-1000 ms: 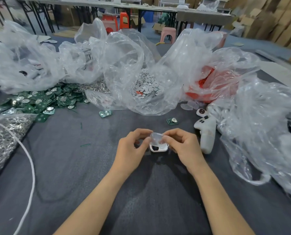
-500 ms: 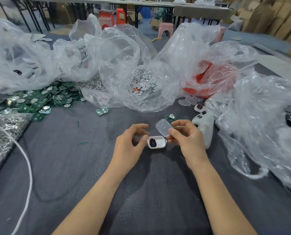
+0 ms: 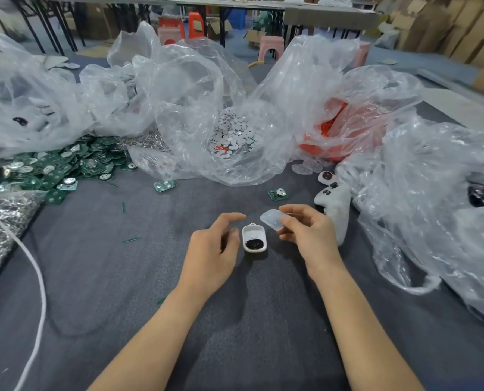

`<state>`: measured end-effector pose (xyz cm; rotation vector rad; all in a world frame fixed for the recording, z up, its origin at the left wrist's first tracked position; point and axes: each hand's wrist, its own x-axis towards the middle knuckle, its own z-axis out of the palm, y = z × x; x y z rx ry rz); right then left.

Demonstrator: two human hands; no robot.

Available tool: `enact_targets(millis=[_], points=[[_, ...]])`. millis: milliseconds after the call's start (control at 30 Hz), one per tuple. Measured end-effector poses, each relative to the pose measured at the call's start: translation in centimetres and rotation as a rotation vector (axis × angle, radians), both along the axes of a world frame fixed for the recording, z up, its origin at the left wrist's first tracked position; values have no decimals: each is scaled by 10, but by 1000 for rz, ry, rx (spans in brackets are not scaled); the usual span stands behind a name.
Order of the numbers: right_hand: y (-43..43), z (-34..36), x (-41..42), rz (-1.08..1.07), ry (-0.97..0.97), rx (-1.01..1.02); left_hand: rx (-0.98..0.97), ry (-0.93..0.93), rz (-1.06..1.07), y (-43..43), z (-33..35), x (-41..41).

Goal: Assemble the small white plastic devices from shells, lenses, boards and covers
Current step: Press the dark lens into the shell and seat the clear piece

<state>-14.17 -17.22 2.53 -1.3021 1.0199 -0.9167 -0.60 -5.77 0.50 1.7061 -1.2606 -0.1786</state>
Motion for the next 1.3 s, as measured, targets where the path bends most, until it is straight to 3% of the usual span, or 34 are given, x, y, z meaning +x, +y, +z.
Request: enact_targets(millis=[267, 633, 833, 1067, 1200, 1300], points=[[1, 0, 0, 43, 62, -52, 205, -205, -127, -7, -3, 1], [2, 0, 0, 70, 95, -75, 160, -272, -123, -3, 2, -2], [2, 2, -2, 71, 84, -63, 195, -271, -252, -2, 4, -2], [0, 8, -5, 55, -227, 192, 277, -301, -265, -4, 0, -2], [1, 8, -6, 121, -239, 212, 271, -462, -264, -5, -1, -3], [1, 9, -6, 145, -260, 201, 236, -464, -262, -4, -1, -3]])
